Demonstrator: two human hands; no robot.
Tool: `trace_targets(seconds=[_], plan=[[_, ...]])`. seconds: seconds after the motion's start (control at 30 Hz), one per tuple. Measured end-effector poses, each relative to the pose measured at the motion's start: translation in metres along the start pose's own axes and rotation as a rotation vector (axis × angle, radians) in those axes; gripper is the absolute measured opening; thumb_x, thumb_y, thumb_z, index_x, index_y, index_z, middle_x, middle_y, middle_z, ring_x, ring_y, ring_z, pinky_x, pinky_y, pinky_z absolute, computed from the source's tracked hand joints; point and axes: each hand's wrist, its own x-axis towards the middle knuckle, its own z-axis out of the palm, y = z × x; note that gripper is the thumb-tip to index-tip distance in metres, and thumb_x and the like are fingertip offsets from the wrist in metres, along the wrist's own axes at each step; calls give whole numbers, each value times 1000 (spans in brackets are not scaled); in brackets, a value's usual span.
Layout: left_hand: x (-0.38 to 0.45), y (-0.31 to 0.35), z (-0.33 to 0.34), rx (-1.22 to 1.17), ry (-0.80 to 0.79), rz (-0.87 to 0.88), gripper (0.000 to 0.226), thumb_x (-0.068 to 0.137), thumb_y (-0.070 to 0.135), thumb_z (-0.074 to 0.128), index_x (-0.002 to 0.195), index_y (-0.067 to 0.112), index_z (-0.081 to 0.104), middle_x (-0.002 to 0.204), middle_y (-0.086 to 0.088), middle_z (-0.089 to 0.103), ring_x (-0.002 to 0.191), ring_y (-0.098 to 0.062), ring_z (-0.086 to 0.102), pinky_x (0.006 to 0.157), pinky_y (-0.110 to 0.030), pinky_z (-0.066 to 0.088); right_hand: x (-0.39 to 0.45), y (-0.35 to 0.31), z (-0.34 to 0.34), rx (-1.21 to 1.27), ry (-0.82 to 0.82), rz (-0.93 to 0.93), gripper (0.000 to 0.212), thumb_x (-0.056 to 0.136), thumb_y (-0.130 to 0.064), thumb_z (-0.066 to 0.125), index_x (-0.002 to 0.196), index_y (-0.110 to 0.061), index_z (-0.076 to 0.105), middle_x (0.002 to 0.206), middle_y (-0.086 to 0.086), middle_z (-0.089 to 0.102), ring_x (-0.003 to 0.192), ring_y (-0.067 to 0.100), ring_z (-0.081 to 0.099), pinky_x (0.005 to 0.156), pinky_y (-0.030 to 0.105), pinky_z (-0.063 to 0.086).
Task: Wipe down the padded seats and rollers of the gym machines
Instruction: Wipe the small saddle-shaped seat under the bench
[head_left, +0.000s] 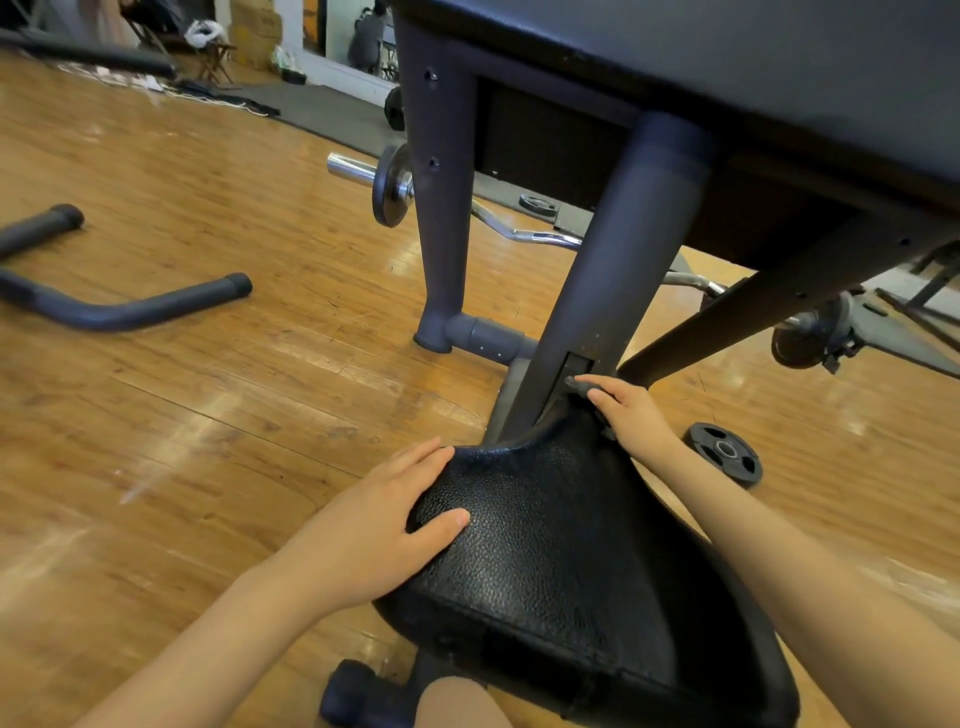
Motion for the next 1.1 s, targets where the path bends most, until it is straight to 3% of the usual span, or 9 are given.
trace_targets(seconds=[0.1,0.27,0.37,0.47,0.6,0.77,0.87,0.97,1.1], plan=[[-2,1,0,17,11,1,94,67,76,24,149,31,16,146,30,5,128,17,3,96,3,-3,-11,3,-4,18,-32,67,40,101,-17,34,140,-14,40,140,5,46,129,21,40,104,29,28],[-4,4,-1,22,27,9,66,94,51,42,150,28,16,154,20,8,127,15,4,101,-3,0,-51,15,-20,-129,-134,125,39,101,-23,36,138,-14,40,134,3,50,121,18,46,96,25,32],[-2,4,0,32,35,4,64,94,46,45,150,28,19,155,18,10,135,8,10,105,-8,5,-84,30,-34,-190,-207,98,25,100,-25,39,118,-18,55,114,-6,58,104,12,53,84,24,36],[-1,3,2,40,52,11,64,93,46,47,149,27,22,155,17,13,139,2,15,108,-11,9,-103,42,-46,-267,-216,79,15,99,-22,42,95,-21,57,95,-8,60,90,12,56,74,26,38],[-4,2,4,38,71,19,64,93,49,45,149,27,22,155,17,13,140,2,14,108,-11,9,-98,40,-49,-187,-139,85,26,99,-17,41,76,-22,52,76,-5,55,76,14,53,62,17,35],[-6,1,4,32,80,23,65,92,54,42,148,28,22,155,18,11,133,11,9,105,-6,4,-37,33,-28,213,82,293,29,102,-23,32,110,-12,57,103,7,58,99,23,55,86,33,39],[-6,0,3,56,77,28,81,79,71,31,148,31,20,149,25,9,131,13,8,98,3,-1,-19,18,-9,396,-37,371,29,102,-26,31,115,-16,55,122,8,56,111,24,50,97,37,35],[-6,-1,5,66,85,26,75,83,65,31,148,31,19,150,24,9,129,15,6,95,5,-3,-28,18,-5,392,-73,342,27,102,-27,33,115,-18,54,120,2,55,111,21,49,98,33,32],[-2,0,5,68,84,39,75,82,63,32,148,28,22,151,22,12,128,14,9,96,4,-1,-60,40,-26,79,-191,199,35,101,-30,32,92,-20,64,102,1,64,101,18,56,92,30,39]])
